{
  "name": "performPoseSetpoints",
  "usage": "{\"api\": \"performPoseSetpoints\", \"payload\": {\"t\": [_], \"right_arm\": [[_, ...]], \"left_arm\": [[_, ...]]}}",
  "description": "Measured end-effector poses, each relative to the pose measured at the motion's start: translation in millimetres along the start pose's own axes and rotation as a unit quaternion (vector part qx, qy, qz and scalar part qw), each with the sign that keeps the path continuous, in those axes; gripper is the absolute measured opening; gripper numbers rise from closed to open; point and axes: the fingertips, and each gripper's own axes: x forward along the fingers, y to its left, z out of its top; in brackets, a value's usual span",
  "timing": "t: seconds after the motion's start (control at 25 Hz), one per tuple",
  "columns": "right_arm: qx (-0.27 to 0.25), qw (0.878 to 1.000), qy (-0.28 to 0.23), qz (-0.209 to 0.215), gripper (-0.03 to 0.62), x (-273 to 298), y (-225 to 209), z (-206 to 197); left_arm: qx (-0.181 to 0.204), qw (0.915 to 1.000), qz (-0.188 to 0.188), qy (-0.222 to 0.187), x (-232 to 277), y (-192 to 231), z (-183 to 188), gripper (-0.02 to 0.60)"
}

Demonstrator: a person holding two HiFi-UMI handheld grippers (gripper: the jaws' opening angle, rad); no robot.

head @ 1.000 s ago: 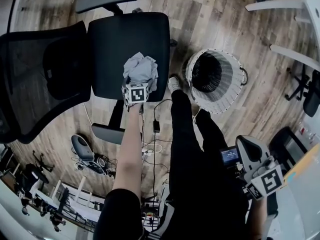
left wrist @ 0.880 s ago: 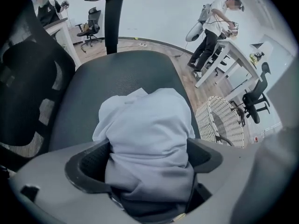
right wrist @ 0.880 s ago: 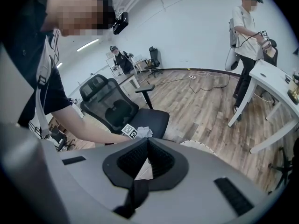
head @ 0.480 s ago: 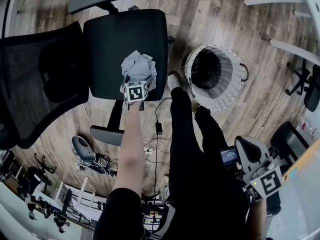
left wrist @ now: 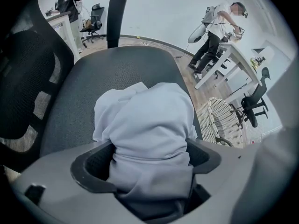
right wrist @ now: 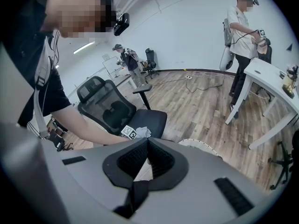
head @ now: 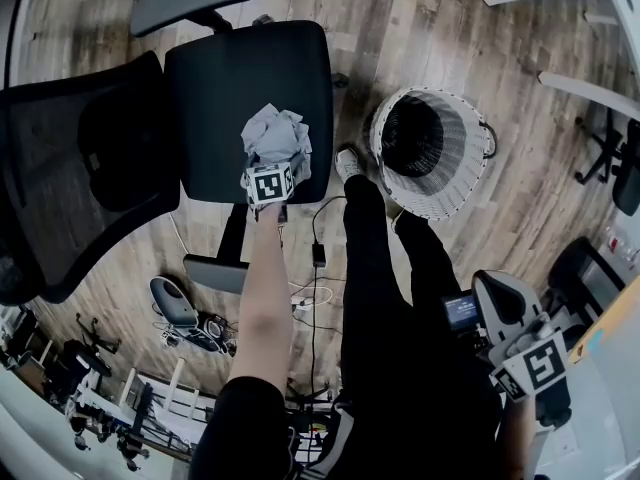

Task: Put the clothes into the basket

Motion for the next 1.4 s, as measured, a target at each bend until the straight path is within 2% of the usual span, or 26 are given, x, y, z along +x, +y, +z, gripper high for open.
{"api": "performPoseSetpoints", "payload": {"t": [0.16,0.2,0.32,0.48,0.64,1.0,1.08,1.28,1.4], "right_arm": [[-0.006,1.0,0.008,-0.005,0.015,-5,-2,-7],[-0.011,1.0,0.017,-0.008,0.015,-7,-3,-11],[-0.019,0.999,0.025,-0.01,0.015,-10,-3,-14],[-0.021,1.0,0.015,-0.009,0.015,-13,-2,-11],[-0.026,1.0,0.004,-0.011,0.015,-17,-3,-8],[-0.034,0.999,-0.039,-0.011,0.015,-36,0,10],[-0.038,0.998,-0.057,-0.012,0.015,-39,-1,14],[-0.045,0.994,-0.096,-0.01,0.015,-53,2,25],[-0.048,0.992,-0.117,-0.012,0.015,-59,2,30]], "left_arm": [[-0.002,1.0,0.008,-0.003,-3,-1,0,0.424],[-0.006,0.9999,0.011,-0.004,-4,-1,0,0.391],[-0.03,0.9994,0.017,-0.011,-8,1,1,0.223],[-0.052,0.9985,0.013,-0.006,-9,-7,-1,0.137],[-0.056,0.9982,0.022,-0.007,-13,-10,-1,0.115],[-0.061,0.9974,0.028,-0.024,-54,-31,4,0.114],[-0.047,0.9981,0.025,-0.032,-64,-38,10,0.114],[0.018,0.9992,0.015,-0.034,-98,-56,16,0.114],[0.036,0.9982,0.008,-0.048,-121,-64,24,0.114]]}}
